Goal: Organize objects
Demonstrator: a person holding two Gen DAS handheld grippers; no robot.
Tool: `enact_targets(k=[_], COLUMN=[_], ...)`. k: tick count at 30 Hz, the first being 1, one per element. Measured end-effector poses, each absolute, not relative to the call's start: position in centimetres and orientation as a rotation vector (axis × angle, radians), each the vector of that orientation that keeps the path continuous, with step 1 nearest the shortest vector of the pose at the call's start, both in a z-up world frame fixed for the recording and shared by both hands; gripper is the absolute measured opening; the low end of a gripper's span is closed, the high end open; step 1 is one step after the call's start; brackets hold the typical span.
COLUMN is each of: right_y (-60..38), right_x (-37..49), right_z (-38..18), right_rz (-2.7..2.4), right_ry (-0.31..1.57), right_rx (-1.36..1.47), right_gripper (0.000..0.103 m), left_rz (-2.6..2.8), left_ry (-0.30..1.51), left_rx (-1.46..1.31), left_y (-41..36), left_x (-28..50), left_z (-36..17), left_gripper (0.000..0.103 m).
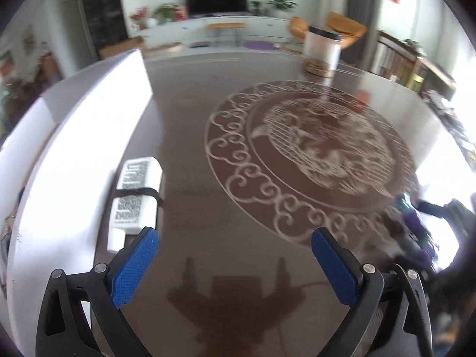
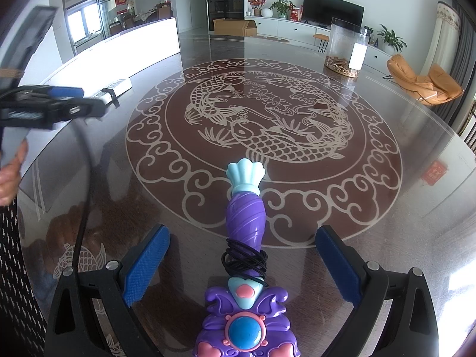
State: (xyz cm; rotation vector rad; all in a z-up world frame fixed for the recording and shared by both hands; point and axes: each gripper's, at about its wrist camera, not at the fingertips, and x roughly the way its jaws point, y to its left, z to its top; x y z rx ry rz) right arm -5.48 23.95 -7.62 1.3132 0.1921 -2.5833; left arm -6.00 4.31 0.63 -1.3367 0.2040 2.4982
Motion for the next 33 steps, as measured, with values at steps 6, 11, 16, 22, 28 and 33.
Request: enact_targets(k=[6, 11, 16, 22, 28, 33], right_y=[23.8, 23.8, 23.9, 23.9, 23.8, 23.8], right_x=[-5.5, -5.5, -5.5, -5.5, -5.4, -5.4], right_z=[-7.6, -7.6, -7.6, -7.6, -7.6, -7.6], right_rz=[-2.576, -2.576, -2.572, -2.572, -2.572, -2.570], right_ry=[0.178, 0.177, 0.179, 0.179, 0.178, 0.181], right_rx=[1.308, 1.307, 1.305, 1.305, 1.305, 1.307], right_gripper=[0.100, 0.100, 0.100, 0.100, 0.100, 0.100], left_rz=[2.318, 2.393, 2.661, 2.755, 2.839, 2.906], left_ry=[0.259, 0.273, 0.374, 0.288, 0.310, 0.235], left_rx=[-1.308, -1.329, -1.351, -1.523, -1.554, -1.533], left_y=[-0.4, -2.2, 0.9, 1.4, 1.1, 1.0], left_x=[-1.9, -2.1, -7.4, -13.4, -14.6, -15.7], left_z=[1.3, 1.3, 1.6, -0.8, -2.7, -3.1], left_gripper=[0.103, 0.103, 0.103, 0.103, 0.101, 0.103])
